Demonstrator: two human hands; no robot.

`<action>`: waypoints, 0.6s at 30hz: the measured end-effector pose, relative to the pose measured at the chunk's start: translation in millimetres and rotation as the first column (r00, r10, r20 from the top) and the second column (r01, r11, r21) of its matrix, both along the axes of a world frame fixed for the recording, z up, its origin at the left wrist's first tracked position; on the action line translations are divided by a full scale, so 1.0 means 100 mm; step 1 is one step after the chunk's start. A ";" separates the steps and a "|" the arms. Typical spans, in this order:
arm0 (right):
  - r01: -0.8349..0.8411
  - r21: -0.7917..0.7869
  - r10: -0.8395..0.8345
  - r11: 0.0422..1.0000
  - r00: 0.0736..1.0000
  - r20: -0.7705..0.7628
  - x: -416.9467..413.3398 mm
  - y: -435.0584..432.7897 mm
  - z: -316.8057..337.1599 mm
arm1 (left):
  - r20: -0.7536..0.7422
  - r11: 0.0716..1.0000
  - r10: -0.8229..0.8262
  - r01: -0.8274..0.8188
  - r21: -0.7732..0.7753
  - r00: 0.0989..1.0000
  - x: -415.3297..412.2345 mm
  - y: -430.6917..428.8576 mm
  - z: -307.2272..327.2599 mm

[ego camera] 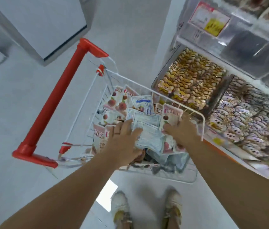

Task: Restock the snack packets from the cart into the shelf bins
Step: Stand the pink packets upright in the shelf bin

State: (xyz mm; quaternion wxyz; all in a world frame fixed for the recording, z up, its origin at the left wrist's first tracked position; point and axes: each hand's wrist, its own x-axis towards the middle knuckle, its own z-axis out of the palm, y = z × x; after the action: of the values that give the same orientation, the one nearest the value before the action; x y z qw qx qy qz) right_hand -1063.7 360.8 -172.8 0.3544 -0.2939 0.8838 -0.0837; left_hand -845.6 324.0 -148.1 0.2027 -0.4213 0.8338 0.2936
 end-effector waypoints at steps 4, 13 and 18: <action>0.150 -0.061 -0.142 0.987 0.983 0.120 0.00 -0.05 -0.13 | -0.135 0.980 0.144 -0.160 -0.115 0.980 -0.06 -0.01 -0.12; 0.357 0.056 -0.349 0.933 0.854 0.385 -0.08 -0.15 -0.12 | -0.112 0.939 0.250 -0.269 -0.213 0.962 -0.23 0.12 -0.16; 0.232 0.044 -0.229 0.972 0.883 0.410 -0.21 -0.19 -0.57 | -0.101 0.929 0.282 -0.298 -0.219 0.954 -0.26 0.12 -0.19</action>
State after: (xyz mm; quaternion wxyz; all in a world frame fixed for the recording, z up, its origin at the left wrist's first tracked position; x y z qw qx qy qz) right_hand -1084.3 342.2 -229.4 0.5192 -0.1638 0.8175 -0.1880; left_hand -871.2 336.5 -167.1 0.0784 -0.5503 0.7973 0.2353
